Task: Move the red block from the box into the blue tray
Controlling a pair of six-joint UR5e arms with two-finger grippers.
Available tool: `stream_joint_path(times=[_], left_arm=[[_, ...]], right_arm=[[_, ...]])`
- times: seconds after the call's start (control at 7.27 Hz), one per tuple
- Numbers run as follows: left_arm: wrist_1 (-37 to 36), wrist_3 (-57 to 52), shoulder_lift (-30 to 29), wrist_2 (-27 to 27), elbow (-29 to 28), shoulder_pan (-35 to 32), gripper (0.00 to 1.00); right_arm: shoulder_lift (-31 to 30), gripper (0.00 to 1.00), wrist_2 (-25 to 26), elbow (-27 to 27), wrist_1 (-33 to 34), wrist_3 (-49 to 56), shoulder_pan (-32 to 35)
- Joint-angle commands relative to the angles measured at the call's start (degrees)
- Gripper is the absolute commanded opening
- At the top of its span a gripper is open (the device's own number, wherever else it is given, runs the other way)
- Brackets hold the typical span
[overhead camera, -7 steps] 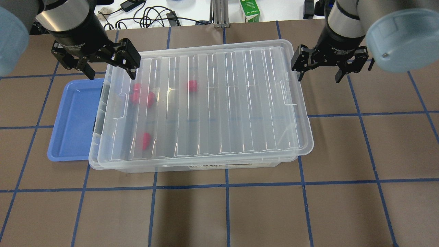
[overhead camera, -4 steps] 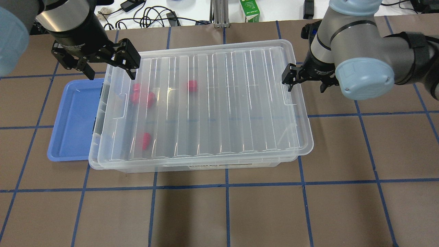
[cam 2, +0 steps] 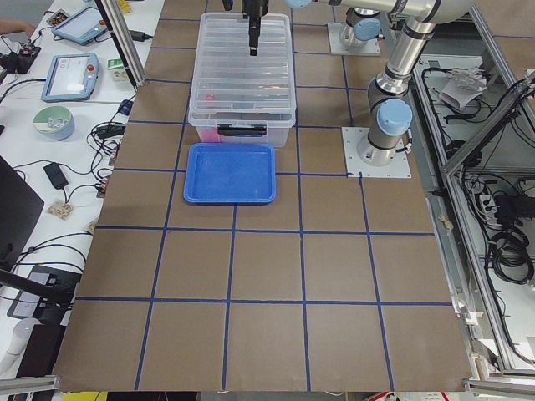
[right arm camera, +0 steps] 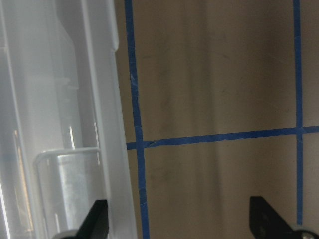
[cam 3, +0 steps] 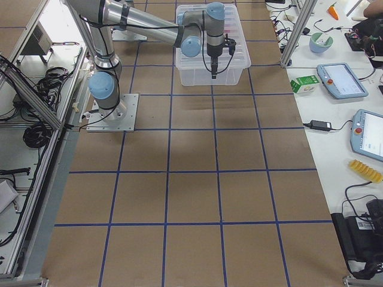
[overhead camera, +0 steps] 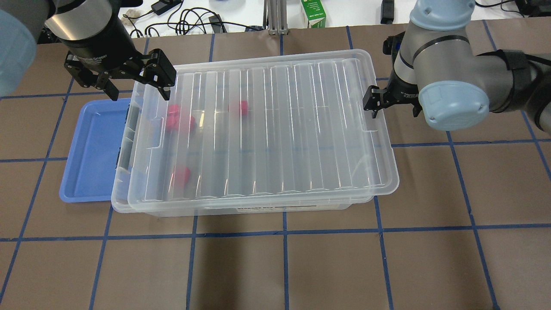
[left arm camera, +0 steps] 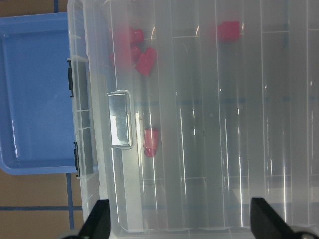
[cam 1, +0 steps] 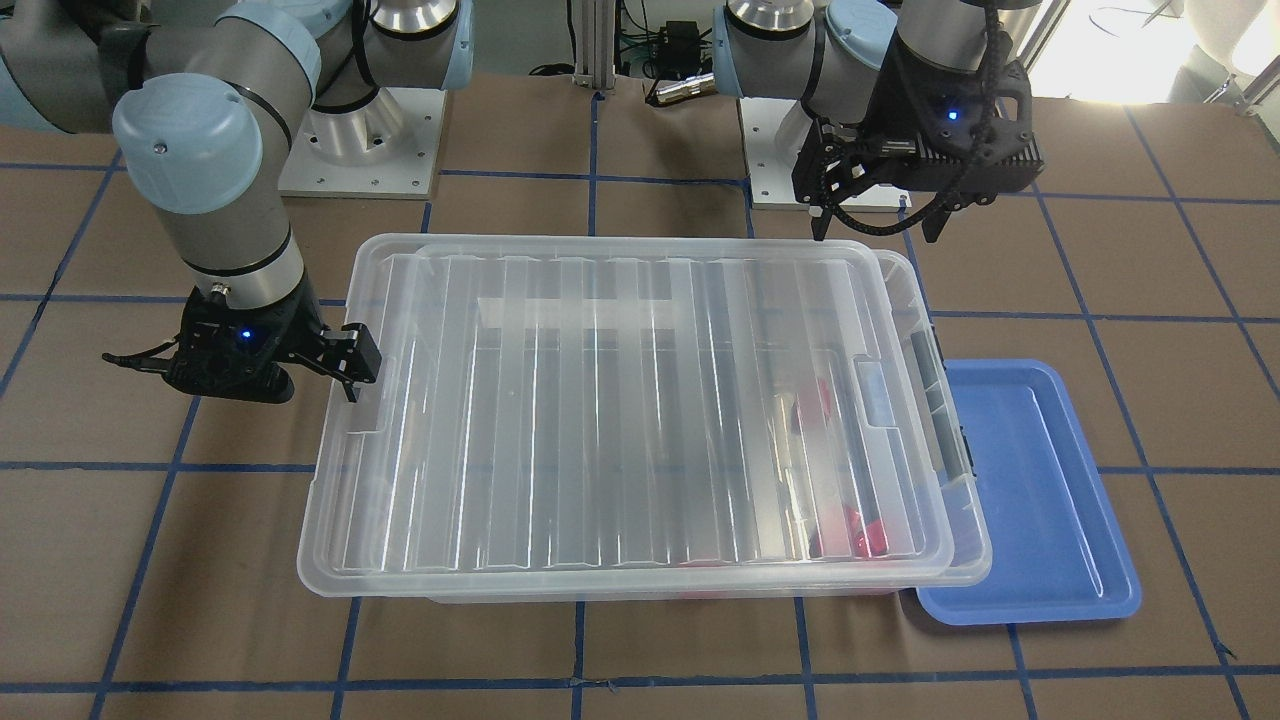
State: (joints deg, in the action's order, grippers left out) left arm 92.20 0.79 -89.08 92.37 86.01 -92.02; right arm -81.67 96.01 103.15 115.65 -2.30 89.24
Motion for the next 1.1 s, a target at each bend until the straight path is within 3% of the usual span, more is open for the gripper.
stream_joint_path(times=[0.0,0.28,0.96], left_arm=[[0.0,0.0,0.0,-0.1,0.0,0.0,1.0],[0.0,0.0,0.0,0.0,-0.1,0.0,1.0],[0.8,-1.2,0.3,-0.1,1.3,0.1,1.0]], right_arm=[[-0.4,1.0,1.1,0.0,-0.7,5.3,-4.0],[-0.6,1.0,4.0,-0.1,-1.0,7.5,-8.7],[-0.9,1.0,4.7,-0.2,-0.8,15.0,-15.8]])
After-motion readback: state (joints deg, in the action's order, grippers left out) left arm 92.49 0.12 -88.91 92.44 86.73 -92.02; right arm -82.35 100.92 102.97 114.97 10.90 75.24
